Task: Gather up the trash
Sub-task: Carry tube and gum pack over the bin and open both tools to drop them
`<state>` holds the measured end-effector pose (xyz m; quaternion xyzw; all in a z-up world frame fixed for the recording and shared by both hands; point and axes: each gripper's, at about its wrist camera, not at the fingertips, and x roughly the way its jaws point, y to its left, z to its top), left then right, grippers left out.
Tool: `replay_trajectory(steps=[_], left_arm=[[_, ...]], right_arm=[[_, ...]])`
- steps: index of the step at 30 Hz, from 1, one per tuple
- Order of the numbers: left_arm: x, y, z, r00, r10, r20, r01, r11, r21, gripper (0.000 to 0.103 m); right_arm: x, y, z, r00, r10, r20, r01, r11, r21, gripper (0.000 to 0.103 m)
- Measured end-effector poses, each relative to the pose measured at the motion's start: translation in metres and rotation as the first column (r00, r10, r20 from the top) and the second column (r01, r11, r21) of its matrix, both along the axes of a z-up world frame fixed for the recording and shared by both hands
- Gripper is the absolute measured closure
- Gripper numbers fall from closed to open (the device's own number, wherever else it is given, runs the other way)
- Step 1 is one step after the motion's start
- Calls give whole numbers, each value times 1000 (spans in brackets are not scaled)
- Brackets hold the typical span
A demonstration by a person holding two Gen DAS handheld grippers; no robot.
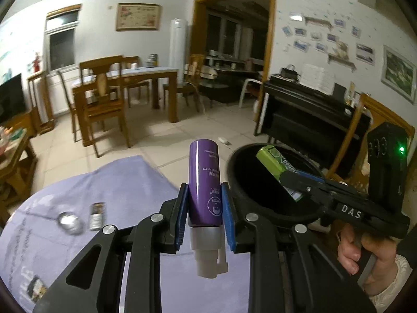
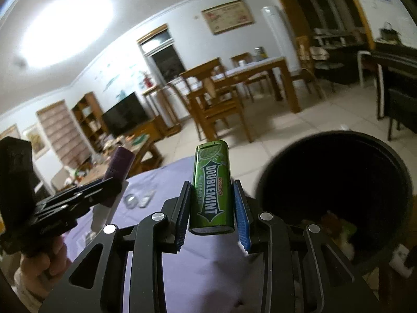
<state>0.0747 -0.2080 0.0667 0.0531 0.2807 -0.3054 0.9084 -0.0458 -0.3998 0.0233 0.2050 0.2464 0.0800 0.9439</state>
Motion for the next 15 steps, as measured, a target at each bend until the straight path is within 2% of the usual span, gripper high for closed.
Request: replay_trajectory(steps=[7,15], left_arm=[[1,-56,-16,997,-72,-19,73,997,41,78],[14,-98,-35,992,-103,-68,108,992,70,78]], right_arm=[[-19,-61,-29,997,-80,-22,81,995,59,71],[-29,-104,-64,990,-126,-59,132,985,114,71]])
